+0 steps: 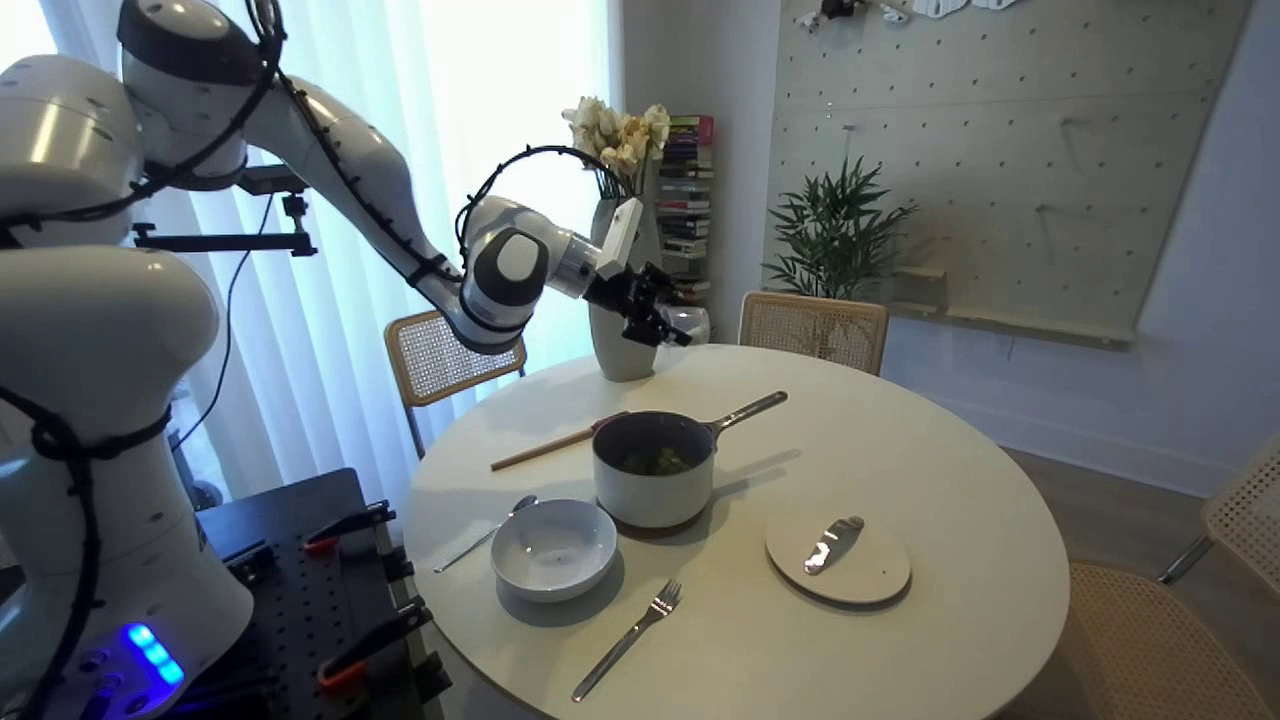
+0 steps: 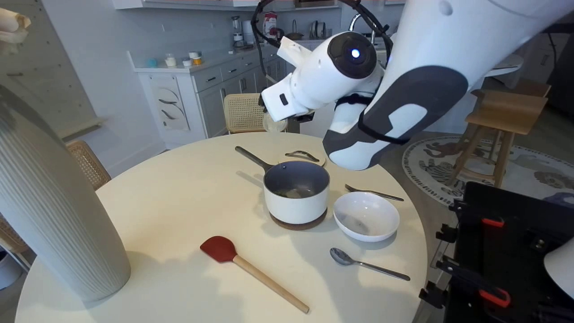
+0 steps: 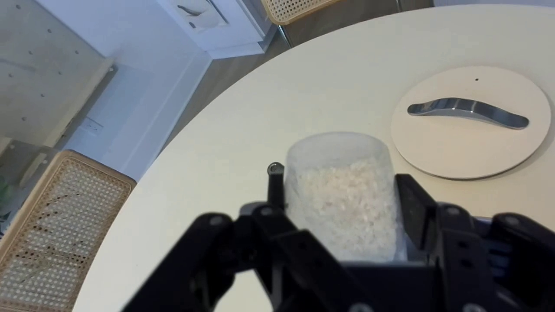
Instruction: Pour the contents of the colourless cup into the white pot
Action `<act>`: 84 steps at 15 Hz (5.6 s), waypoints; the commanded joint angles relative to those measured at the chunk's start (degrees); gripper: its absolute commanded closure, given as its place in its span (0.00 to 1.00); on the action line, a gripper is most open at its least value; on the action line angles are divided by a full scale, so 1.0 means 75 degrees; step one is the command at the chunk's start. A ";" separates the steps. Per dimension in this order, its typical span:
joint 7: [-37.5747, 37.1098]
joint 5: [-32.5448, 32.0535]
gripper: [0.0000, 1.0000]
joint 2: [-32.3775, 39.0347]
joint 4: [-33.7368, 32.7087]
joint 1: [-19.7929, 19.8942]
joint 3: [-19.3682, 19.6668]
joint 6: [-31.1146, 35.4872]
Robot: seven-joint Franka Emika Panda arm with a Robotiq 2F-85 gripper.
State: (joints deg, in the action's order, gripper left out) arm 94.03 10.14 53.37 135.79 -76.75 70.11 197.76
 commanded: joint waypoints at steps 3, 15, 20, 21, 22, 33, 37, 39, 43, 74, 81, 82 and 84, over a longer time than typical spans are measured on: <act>-0.0968 -0.0265 0.61 0.1465 0.0157 -0.0590 0.0389 0.0099; -0.2594 -0.0245 0.61 0.4021 0.0467 -0.1455 0.0362 0.0089; -0.1613 0.0989 0.61 0.4264 0.0838 -0.1859 0.0269 0.0087; -0.1093 0.1496 0.61 0.4285 0.0943 -0.1980 0.0310 0.0086; -0.0815 0.1800 0.61 0.4277 0.0987 -0.2049 0.0283 0.0086; -0.1123 0.2335 0.61 0.4067 0.1001 -0.1839 -0.0399 0.0094; -0.2874 0.0584 0.61 0.3529 0.0629 -0.1007 -0.0340 0.0094; -0.3462 -0.0198 0.61 0.3224 0.0346 -0.0521 -0.0208 0.0090; -0.4150 -0.1591 0.61 0.2287 -0.0387 0.0580 -0.0022 0.0069; -0.4790 -0.5130 0.61 -0.5620 -0.0723 0.7984 -0.5955 -0.3710; -0.4499 -0.4971 0.36 -0.5580 -0.0619 0.8122 -0.6049 -0.3475; -0.4499 -0.4971 0.36 -0.5580 -0.0619 0.8120 -0.6049 -0.3476; -0.4649 -0.5175 0.61 -0.5729 -0.0633 0.9109 -0.7191 -0.3828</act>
State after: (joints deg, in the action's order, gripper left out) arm 60.26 -27.72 11.51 131.15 -14.54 23.31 171.66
